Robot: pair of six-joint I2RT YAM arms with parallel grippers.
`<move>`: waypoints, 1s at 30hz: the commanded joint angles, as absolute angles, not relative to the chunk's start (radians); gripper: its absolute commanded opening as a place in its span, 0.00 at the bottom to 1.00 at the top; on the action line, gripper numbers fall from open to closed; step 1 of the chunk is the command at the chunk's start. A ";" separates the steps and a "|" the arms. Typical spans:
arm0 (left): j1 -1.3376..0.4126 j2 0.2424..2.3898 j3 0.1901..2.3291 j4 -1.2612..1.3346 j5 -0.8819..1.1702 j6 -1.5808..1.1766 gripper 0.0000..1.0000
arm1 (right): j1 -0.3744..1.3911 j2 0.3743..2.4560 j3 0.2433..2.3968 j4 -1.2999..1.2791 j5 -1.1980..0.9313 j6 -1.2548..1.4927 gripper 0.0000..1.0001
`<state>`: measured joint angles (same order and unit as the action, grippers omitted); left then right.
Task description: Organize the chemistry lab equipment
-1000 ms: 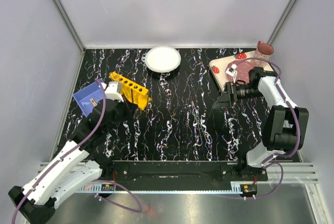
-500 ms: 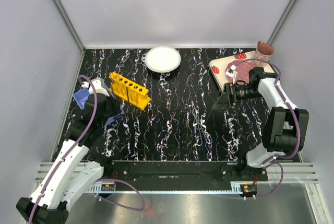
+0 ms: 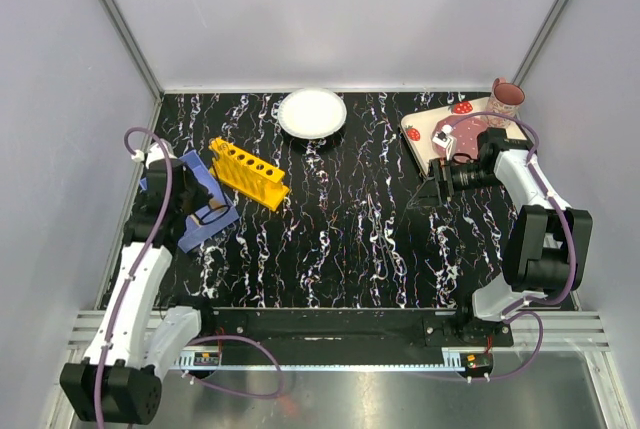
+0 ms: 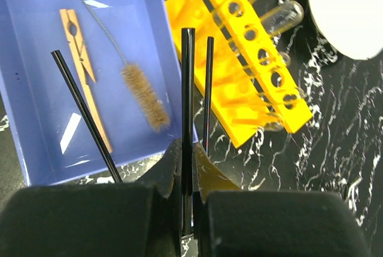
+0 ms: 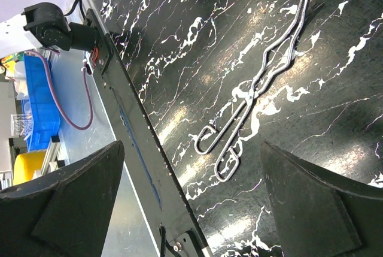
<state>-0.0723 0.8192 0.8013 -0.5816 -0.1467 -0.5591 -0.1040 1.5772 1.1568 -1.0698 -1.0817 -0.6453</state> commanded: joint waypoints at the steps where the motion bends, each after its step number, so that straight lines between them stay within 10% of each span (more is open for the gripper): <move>1: -0.002 0.888 0.883 -0.528 -0.127 -0.581 0.00 | -0.106 1.536 1.155 -1.058 -1.074 -0.640 1.00; 30: 0.212 1.285 1.002 -0.465 -0.091 -0.532 0.06 | -0.104 1.543 1.157 -1.057 -1.075 -0.638 1.00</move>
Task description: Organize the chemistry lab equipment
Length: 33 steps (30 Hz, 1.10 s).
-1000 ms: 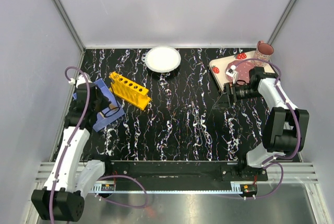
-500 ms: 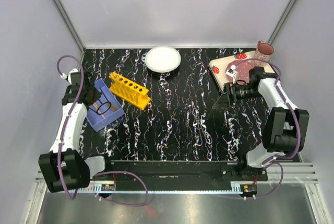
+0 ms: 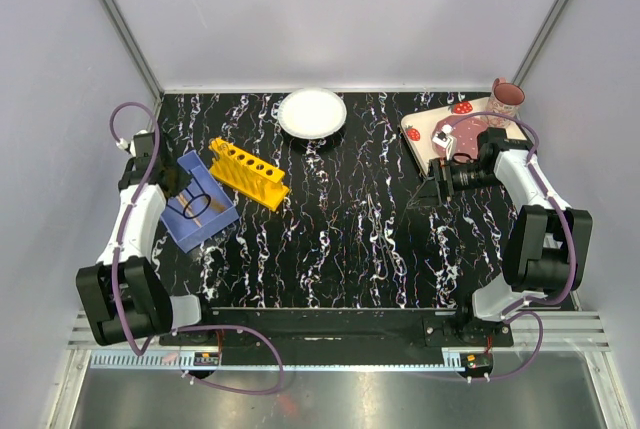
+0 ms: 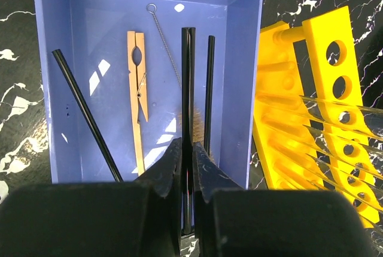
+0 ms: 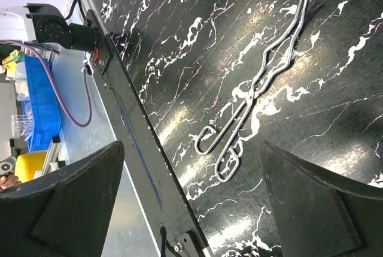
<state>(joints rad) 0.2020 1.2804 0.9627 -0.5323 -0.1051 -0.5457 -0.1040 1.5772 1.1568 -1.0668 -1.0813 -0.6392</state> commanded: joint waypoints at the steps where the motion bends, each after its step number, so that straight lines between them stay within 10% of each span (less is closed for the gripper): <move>1: 0.213 1.290 1.000 -0.463 -0.089 -0.531 0.08 | -0.104 1.543 1.157 -1.058 -1.075 -0.638 1.00; 13: 0.222 1.290 0.999 -0.463 -0.075 -0.525 0.30 | -0.104 1.540 1.157 -1.057 -1.074 -0.638 1.00; 28: 0.222 1.019 0.925 -0.473 0.155 -0.453 0.97 | -0.106 1.517 1.147 -1.051 -1.063 -0.646 1.00; 33: 0.222 0.896 0.850 -0.469 0.296 -0.439 0.99 | -0.104 1.471 1.128 -1.029 -1.057 -0.644 1.00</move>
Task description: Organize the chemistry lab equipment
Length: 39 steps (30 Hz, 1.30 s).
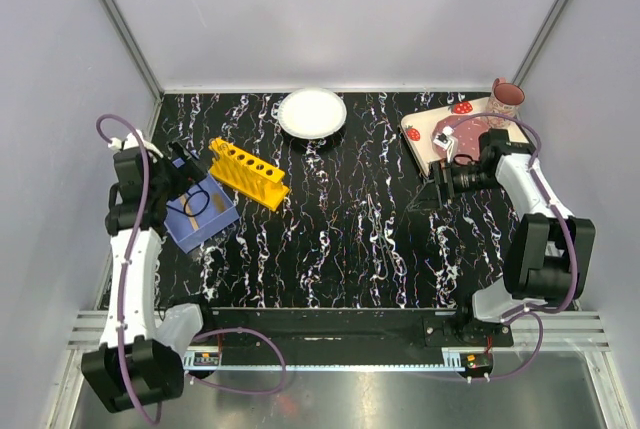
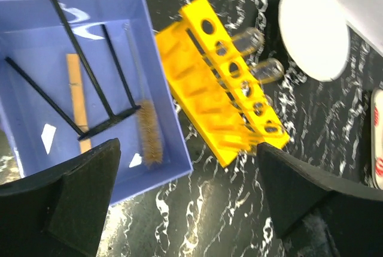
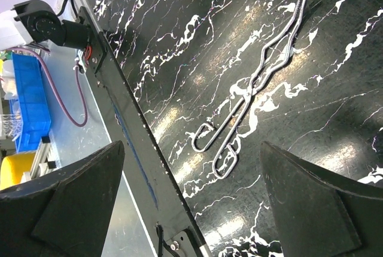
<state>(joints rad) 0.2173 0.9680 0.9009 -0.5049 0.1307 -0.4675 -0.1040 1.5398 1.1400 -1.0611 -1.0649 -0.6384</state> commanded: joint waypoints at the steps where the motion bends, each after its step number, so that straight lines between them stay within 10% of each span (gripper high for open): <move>1: 0.222 0.858 0.838 -0.457 0.329 -0.439 0.99 | -0.104 1.460 1.123 -1.016 -1.055 -0.643 1.00; 19: 0.005 0.516 0.511 -0.290 0.674 -0.606 0.99 | -0.066 1.224 1.109 -0.913 -1.138 -0.594 1.00; 25: -0.219 0.512 0.422 -0.213 0.514 -0.673 0.99 | 0.299 1.232 1.040 -0.779 -0.876 -0.457 1.00; 39: -0.560 0.647 0.155 0.191 0.347 -0.834 0.99 | 0.436 1.690 1.262 -0.669 -0.308 -0.359 0.93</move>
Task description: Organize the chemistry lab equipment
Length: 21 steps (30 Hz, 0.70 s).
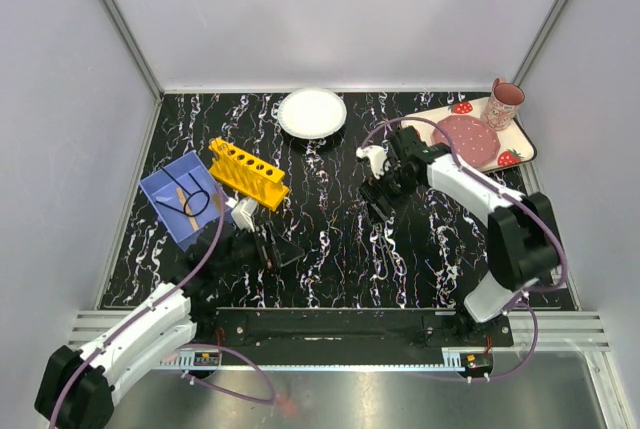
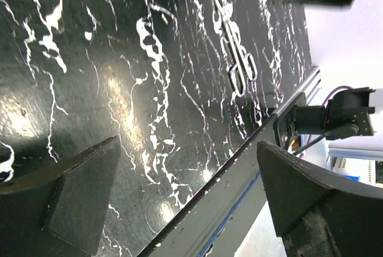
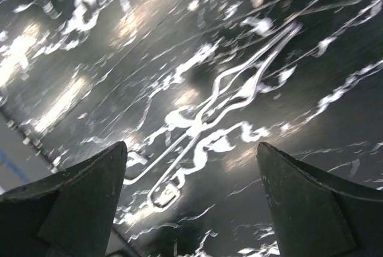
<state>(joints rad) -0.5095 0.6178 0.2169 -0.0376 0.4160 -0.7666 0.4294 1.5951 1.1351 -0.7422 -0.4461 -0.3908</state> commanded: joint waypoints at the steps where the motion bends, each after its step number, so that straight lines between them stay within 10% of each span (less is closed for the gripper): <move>1: -0.571 0.653 0.117 0.218 0.342 -0.850 0.99 | 0.436 1.721 1.307 -0.669 -0.295 -0.359 0.91; 21: -0.589 0.744 0.083 0.331 0.351 -0.865 0.99 | 0.436 2.051 1.511 -0.672 -0.304 -0.325 0.42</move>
